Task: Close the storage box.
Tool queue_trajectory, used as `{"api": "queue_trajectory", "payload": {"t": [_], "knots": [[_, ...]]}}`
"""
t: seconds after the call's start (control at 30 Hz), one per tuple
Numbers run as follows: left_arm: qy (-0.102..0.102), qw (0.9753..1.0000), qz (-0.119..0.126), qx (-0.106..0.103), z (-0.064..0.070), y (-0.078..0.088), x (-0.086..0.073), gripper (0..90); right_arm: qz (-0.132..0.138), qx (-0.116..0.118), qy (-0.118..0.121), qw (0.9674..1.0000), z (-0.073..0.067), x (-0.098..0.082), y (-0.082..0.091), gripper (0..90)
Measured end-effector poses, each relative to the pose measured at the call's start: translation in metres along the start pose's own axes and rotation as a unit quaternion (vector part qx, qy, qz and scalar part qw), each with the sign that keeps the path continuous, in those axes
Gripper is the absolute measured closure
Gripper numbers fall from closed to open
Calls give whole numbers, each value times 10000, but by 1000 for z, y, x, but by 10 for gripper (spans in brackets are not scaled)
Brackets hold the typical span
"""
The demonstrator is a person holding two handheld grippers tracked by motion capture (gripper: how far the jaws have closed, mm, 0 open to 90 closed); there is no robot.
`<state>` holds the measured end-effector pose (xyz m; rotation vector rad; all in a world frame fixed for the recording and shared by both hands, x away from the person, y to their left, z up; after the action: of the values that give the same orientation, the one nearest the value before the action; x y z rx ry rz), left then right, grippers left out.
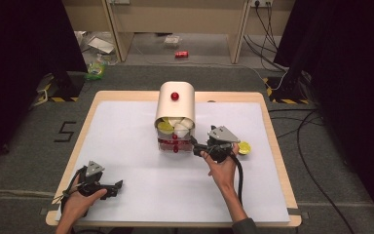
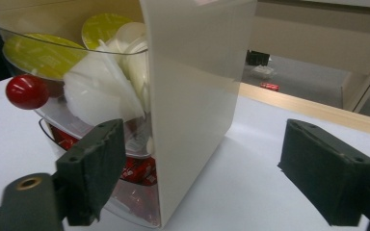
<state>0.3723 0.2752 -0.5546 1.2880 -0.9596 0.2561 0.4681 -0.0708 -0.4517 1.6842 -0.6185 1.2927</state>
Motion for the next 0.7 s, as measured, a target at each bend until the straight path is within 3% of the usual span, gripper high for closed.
{"api": "queue_trajectory", "payload": {"t": [0.07, 0.33, 0.7], "knots": [[-3, 10000, 3, 1, 0, 0, 0, 0, -29, 34, -10, 10000, -1, 0, 1, 210], [-2, 10000, 2, -3, 0, 0, 0, 0, -81, 86, 10, 9999, -3, -2, 8, 192], [-2, 10000, 2, -3, 0, 0, 0, 0, -100, 70, -31, 9999, 4, -7, 22, 183]]}}
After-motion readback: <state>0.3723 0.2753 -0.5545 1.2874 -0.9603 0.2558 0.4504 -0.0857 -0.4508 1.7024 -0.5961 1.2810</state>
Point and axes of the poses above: each handheld gripper's, and its own axes: y roughly backward along the jaws, x roughly out of its top, z roughly to its right, the point moved 7 cm from there along -y, roughly forward along the jaws, and after that the axes turned 5 degrees about -y, right-handed, at the moved point
